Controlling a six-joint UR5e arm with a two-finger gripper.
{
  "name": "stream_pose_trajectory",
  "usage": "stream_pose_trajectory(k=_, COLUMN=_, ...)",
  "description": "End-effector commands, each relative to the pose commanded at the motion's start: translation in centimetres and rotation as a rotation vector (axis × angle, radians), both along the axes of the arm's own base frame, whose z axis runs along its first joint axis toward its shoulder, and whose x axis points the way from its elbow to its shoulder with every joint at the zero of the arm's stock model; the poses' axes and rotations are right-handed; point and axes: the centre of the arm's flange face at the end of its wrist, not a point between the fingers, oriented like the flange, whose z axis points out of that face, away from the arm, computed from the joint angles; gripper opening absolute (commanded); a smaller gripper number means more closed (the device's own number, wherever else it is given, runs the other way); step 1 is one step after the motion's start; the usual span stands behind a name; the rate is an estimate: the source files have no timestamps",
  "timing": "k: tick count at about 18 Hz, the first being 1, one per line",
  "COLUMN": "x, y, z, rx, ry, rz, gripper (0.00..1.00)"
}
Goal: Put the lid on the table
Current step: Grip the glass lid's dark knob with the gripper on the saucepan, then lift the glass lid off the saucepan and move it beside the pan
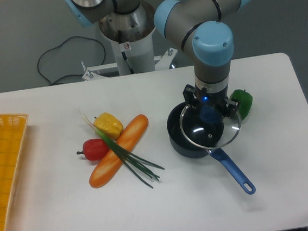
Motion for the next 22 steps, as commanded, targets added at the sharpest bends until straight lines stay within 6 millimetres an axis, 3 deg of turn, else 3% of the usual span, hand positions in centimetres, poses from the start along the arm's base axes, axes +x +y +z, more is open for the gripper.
stream_pose_trajectory(k=6, x=-1.6, y=0.1, z=1.0, rx=0.011, ry=0.027, rz=0.062, gripper=0.55)
stream_pose_trajectory(k=12, x=-5.4, y=-1.5, z=1.7, rx=0.030, ry=0.052, rz=0.103, gripper=0.55)
stream_pose_trajectory(k=16, x=-7.5, y=-1.2, z=1.7, rx=0.045, ry=0.067, rz=0.114, gripper=0.55)
stream_pose_trajectory(k=22, x=-10.6, y=-2.5, z=-0.3, rx=0.052, ry=0.084, rz=0.153, gripper=0.55)
